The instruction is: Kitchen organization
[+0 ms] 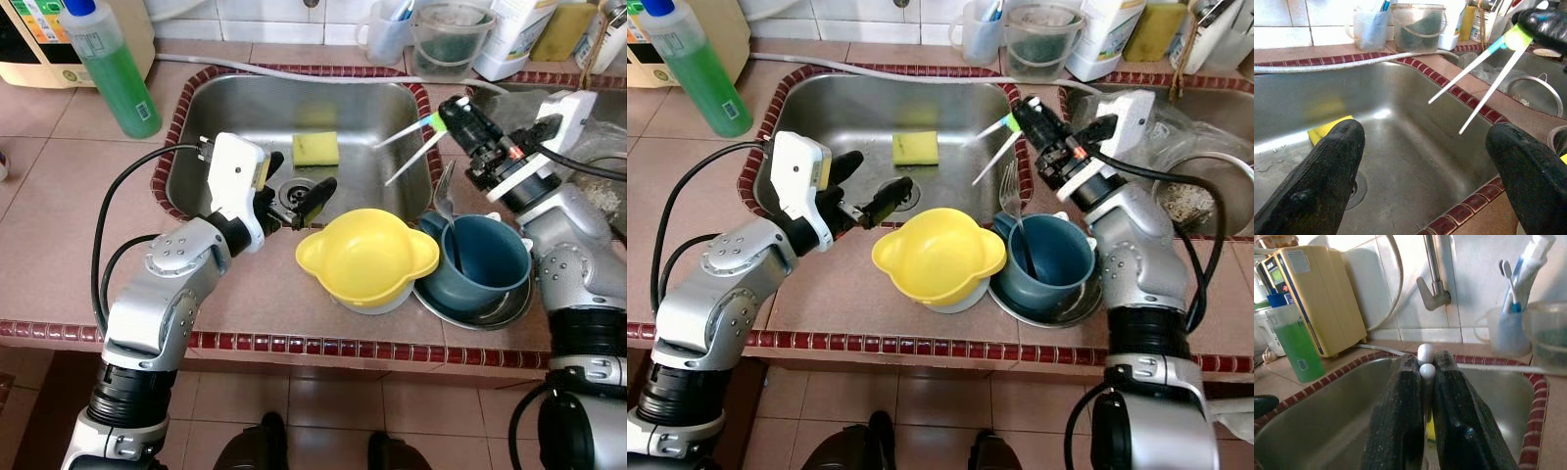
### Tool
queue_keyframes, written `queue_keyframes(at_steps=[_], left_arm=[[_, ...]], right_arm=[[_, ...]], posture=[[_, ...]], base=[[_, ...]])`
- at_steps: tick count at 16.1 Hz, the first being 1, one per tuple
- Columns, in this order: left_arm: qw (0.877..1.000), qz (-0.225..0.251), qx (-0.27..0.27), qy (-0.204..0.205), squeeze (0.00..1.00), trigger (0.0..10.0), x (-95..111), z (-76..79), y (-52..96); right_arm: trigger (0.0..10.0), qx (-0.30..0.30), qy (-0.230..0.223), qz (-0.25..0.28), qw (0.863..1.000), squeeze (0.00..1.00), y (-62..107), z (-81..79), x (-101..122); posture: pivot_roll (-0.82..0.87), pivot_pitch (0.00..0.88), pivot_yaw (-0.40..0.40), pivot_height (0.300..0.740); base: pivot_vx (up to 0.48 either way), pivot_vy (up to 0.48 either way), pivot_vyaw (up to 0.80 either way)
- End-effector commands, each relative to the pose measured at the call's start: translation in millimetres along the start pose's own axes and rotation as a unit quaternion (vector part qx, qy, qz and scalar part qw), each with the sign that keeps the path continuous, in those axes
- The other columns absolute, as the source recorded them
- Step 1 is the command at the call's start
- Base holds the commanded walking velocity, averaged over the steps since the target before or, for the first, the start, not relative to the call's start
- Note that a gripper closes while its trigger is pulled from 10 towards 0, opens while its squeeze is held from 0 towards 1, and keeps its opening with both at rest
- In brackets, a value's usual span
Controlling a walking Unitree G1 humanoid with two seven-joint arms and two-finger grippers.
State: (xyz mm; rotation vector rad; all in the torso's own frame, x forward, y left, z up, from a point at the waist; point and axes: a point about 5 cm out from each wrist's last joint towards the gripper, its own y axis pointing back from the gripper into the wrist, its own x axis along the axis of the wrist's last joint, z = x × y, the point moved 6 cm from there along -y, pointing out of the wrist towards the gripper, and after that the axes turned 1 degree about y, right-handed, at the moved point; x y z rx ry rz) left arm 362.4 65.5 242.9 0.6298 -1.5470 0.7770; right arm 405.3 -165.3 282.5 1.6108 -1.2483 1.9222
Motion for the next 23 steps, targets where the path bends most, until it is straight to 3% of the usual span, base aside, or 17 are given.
queue_keyframes(at_steps=[1, 8, 9, 10, 20, 23], left_arm=[[1.000, 0.009, -0.011, -0.004, 0.00, 10.0, 7, 2.7, 0.4], [0.999, 0.015, -0.048, 0.003, 0.00, 10.0, 11, 15.7, 4.3], [0.999, 0.016, -0.049, 0.004, 0.00, 10.0, 11, 16.1, 4.5], [0.999, 0.016, -0.050, 0.003, 0.00, 10.0, 11, 16.7, 4.7], [0.997, 0.019, -0.070, 0.007, 0.00, 10.0, 14, 23.7, 9.8], [0.997, 0.017, -0.071, 0.005, 0.00, 10.0, 12, 23.0, 10.0]], right_arm=[[10.0, -0.003, -0.004, 0.008, 1.000, 0.00, 3.1, 5.3, 3], [10.0, -0.040, -0.051, 0.007, 0.998, 0.00, 20.1, 29.9, -8], [10.0, -0.043, -0.054, 0.008, 0.998, 0.41, 20.5, 31.3, -8], [10.0, -0.048, -0.057, 0.010, 0.997, 1.00, 21.3, 33.5, -8], [10.0, -0.063, -0.067, 0.009, 0.996, 1.00, 22.2, 44.0, -13], [10.0, -0.074, -0.047, 0.014, 0.996, 1.00, 18.8, 47.3, -7]], posture=[[-0.09, 0.300, 0.031, 0.740], [-0.08, 0.301, 0.036, 0.740], [-0.08, 0.298, 0.036, 0.740], [-0.08, 0.297, 0.035, 0.740], [-0.07, 0.266, 0.031, 0.740], [-0.06, 0.254, 0.030, 0.740]], base=[[0.000, 0.000, 0.00], [0.000, 0.000, 0.00], [0.000, 0.000, 0.00], [0.000, 0.000, 0.00], [0.000, 0.000, 0.00], [0.000, 0.000, 0.00]])
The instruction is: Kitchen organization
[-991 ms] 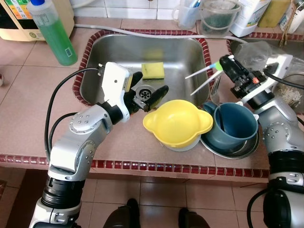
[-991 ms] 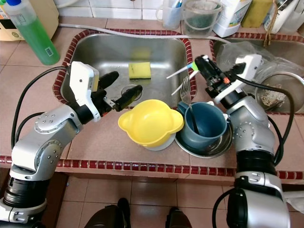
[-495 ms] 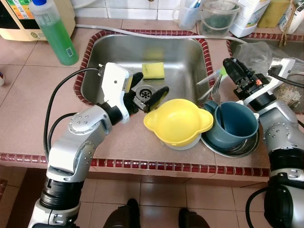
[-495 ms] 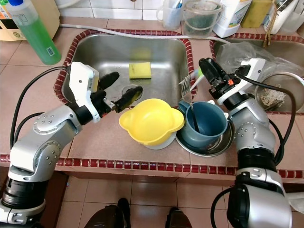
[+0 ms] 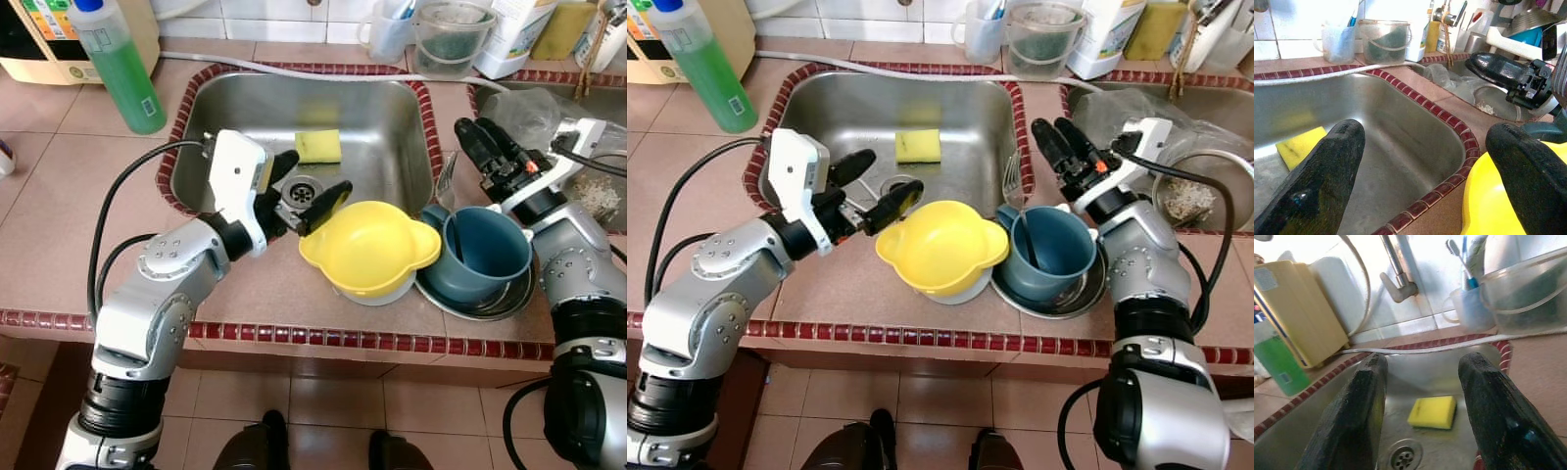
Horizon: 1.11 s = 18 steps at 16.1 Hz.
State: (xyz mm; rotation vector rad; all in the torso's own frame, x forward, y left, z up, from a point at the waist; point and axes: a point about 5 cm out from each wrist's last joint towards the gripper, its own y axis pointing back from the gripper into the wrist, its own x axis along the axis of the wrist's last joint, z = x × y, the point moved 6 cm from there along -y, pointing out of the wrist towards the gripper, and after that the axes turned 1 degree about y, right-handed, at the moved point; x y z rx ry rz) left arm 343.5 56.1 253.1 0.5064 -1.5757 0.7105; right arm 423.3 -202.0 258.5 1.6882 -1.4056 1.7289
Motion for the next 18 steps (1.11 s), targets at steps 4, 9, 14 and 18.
queue_keyframes(at_steps=[4, 9, 14, 18], left_arm=[[1.000, -0.005, 0.005, -0.011, 0.00, 10.0, -2, -4.3, 2.7], [1.000, -0.011, 0.025, -0.013, 0.00, 10.0, -10, -17.2, 1.9], [0.999, -0.008, 0.034, -0.016, 0.00, 10.0, -12, -27.1, -2.4], [0.998, -0.006, 0.061, -0.016, 0.00, 10.0, -19, -42.9, -2.2]], right_arm=[[10.0, -0.014, 0.049, 0.028, 0.998, 0.00, -1.0, -0.3, 20], [10.0, -0.014, 0.084, 0.063, 0.994, 0.00, 4.4, -15.2, 34], [10.0, -0.054, 0.128, 0.091, 0.986, 0.00, 34.3, -30.0, 45], [10.0, -0.101, 0.142, 0.091, 0.980, 0.00, 67.5, -49.1, 39]], posture=[[-0.06, 0.241, 0.030, 0.740], [-0.08, 0.212, 0.041, 0.740], [-0.11, 0.171, 0.062, 0.740], [-0.12, 0.150, 0.058, 0.740]], base=[[0.000, 0.000, 0.00], [0.000, 0.000, 0.00], [0.000, 0.000, 0.00], [0.000, 0.000, 0.00]])
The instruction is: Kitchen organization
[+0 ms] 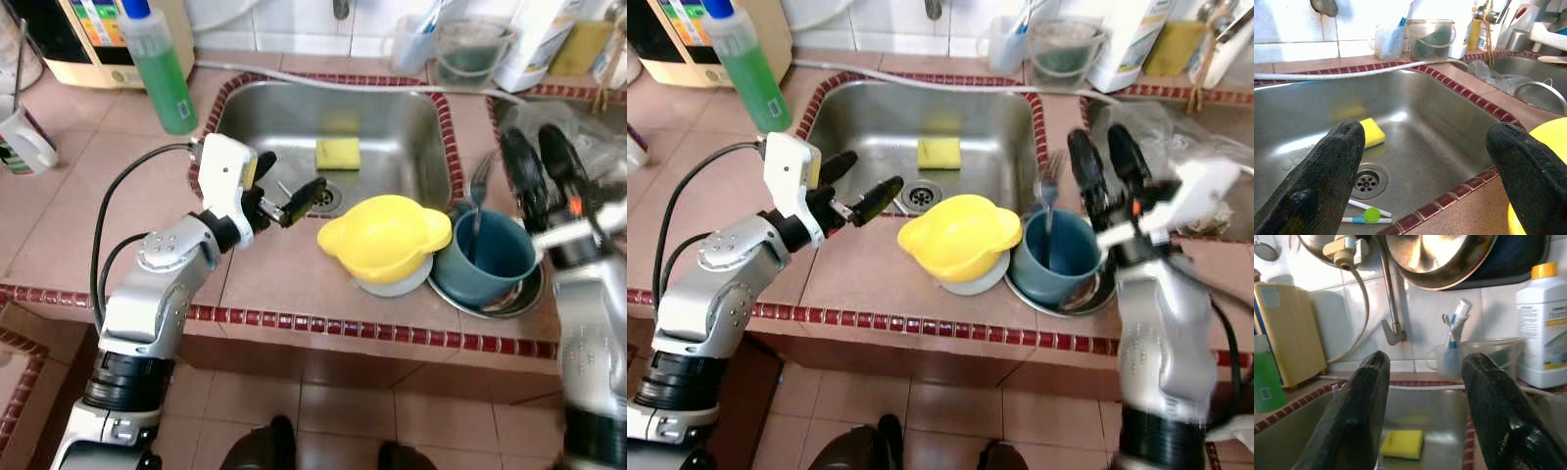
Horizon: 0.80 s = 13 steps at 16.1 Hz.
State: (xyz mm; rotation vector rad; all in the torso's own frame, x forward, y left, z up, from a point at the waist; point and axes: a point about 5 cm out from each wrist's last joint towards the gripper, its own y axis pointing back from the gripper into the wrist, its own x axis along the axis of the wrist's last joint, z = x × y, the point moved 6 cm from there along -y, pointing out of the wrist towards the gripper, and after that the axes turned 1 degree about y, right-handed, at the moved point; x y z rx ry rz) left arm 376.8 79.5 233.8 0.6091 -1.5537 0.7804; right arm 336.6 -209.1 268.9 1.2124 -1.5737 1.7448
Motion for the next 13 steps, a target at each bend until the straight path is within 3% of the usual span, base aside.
queue_keyframes(at_steps=[1, 7, 13], left_arm=[[1.000, 0.003, 0.011, -0.004, 0.00, 10.0, 1, -6.1, 0.3], [1.000, 0.011, 0.004, -0.003, 0.00, 10.0, -1, -6.9, -4.2], [1.000, 0.013, 0.000, -0.007, 0.00, 10.0, -1, -8.4, -4.4]], right_arm=[[10.0, -0.008, 0.017, 0.006, 1.000, 0.00, 4.1, -4.4, 9], [10.0, -0.042, 0.026, 0.002, 0.999, 0.00, 16.8, -2.8, 21], [10.0, -0.030, 0.002, 0.002, 1.000, 0.00, 27.2, -16.8, 25]], posture=[[-0.13, 0.143, 0.059, 0.740], [-0.15, 0.136, 0.074, 0.740], [-0.14, 0.131, 0.081, 0.740]], base=[[0.000, 0.000, 0.00], [0.000, 0.000, 0.00], [0.000, 0.000, 0.00]])
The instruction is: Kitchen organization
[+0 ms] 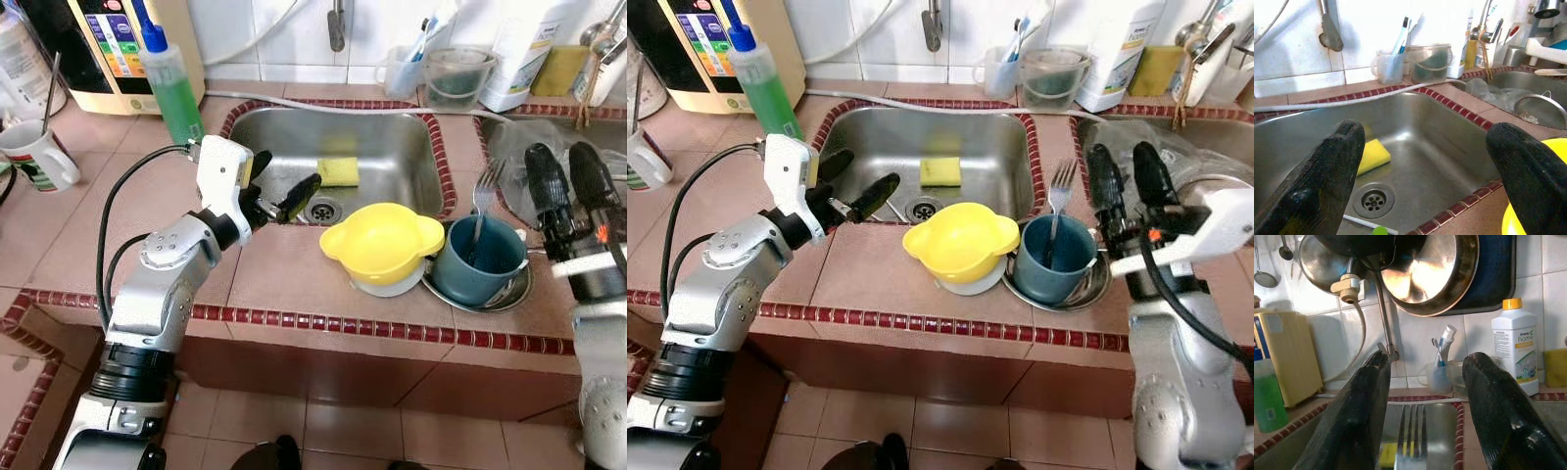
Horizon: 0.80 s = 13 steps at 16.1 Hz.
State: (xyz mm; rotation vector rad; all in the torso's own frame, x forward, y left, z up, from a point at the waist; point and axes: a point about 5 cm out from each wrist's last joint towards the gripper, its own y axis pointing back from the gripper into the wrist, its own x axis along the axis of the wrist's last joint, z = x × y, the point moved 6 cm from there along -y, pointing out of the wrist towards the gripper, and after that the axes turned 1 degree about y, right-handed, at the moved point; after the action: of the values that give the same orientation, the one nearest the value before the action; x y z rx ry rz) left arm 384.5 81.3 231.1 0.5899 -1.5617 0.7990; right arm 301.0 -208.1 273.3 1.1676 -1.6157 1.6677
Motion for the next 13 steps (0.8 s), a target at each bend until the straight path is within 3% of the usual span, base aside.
queue_keyframes(at_steps=[1, 8, 13], left_arm=[[1.000, 0.001, -0.002, -0.010, 0.00, 10.0, 2, -1.9, 0.3], [0.996, 0.001, -0.093, -0.004, 0.00, 10.0, 5, 33.1, 13.6], [0.990, -0.014, -0.139, -0.014, 0.00, 10.0, 0, 63.3, 29.3]], right_arm=[[10.0, 0.008, -0.005, 0.001, 1.000, 0.00, 2.5, -6.7, 2], [10.0, -0.016, -0.029, -0.019, 0.999, 0.00, 6.3, -12.4, -12], [10.0, -0.028, -0.034, -0.032, 0.998, 0.00, 2.2, -7.4, -19]], posture=[[-0.14, 0.130, 0.083, 0.740], [-0.13, 0.129, 0.081, 0.740], [-0.13, 0.122, 0.068, 0.740]], base=[[0.000, 0.000, 0.00], [0.000, 0.000, 0.00], [0.000, 0.000, 0.00]])
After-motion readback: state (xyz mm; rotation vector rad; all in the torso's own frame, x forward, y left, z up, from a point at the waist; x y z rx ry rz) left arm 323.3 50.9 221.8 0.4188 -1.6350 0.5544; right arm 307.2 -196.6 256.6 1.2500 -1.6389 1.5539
